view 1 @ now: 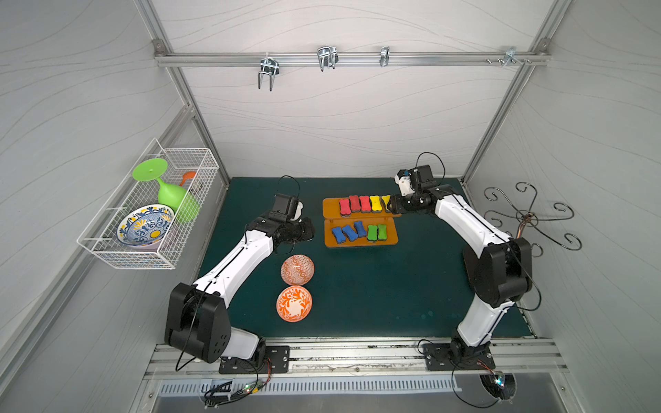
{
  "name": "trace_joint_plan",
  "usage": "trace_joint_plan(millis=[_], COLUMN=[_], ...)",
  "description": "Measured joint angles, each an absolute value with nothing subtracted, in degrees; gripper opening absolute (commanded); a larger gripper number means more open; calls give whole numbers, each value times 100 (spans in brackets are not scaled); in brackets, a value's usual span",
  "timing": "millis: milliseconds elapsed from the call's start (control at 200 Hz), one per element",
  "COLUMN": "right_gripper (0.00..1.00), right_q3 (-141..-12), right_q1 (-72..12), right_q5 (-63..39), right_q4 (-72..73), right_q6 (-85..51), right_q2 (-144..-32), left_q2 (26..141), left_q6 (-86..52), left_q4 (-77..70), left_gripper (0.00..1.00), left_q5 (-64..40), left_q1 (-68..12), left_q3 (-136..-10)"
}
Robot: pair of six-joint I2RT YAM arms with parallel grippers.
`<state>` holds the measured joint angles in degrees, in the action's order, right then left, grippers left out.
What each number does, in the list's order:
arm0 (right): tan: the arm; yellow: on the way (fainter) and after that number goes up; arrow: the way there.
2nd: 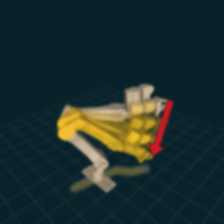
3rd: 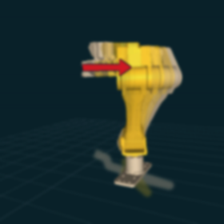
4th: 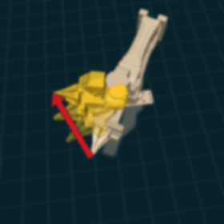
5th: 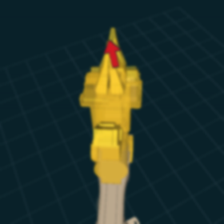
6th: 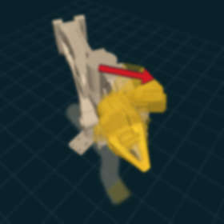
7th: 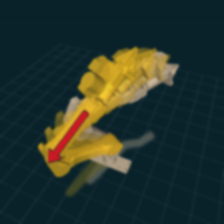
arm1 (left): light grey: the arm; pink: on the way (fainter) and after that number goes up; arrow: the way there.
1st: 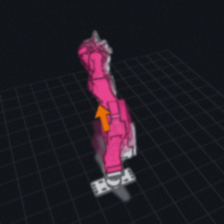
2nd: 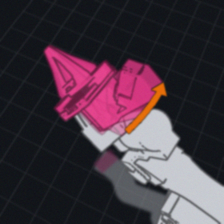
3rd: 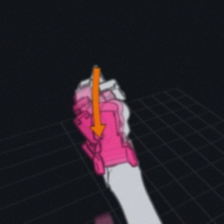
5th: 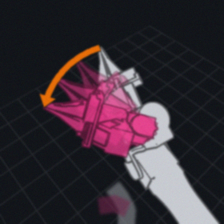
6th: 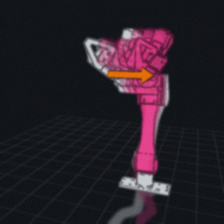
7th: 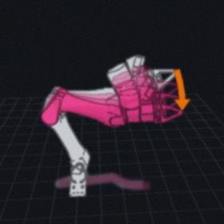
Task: Remove the whiteboard erasers from the shelf
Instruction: Pick up the whiteboard eraser from the shelf.
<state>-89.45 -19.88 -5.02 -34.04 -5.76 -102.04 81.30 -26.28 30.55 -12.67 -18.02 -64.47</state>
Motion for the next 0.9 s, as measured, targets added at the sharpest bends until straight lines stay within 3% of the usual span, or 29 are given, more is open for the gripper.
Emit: trace_joint_plan(millis=[345, 900], right_gripper=[64, 53], right_q3=[-9341, -9765], right_q1=[-2082, -2265], right_q5=[-388, -10], right_q4=[-3446, -3597], right_q6=[-438, -287], right_q2=[-10245, -10860], left_q2=[8130, 8130], left_q6=[-2646, -2676], left_q4=[3050, 3048], left_gripper=[26, 26], left_q5=[-1330, -1417], left_q1=[-1802, -1806], left_q3=[-6438, -6414])
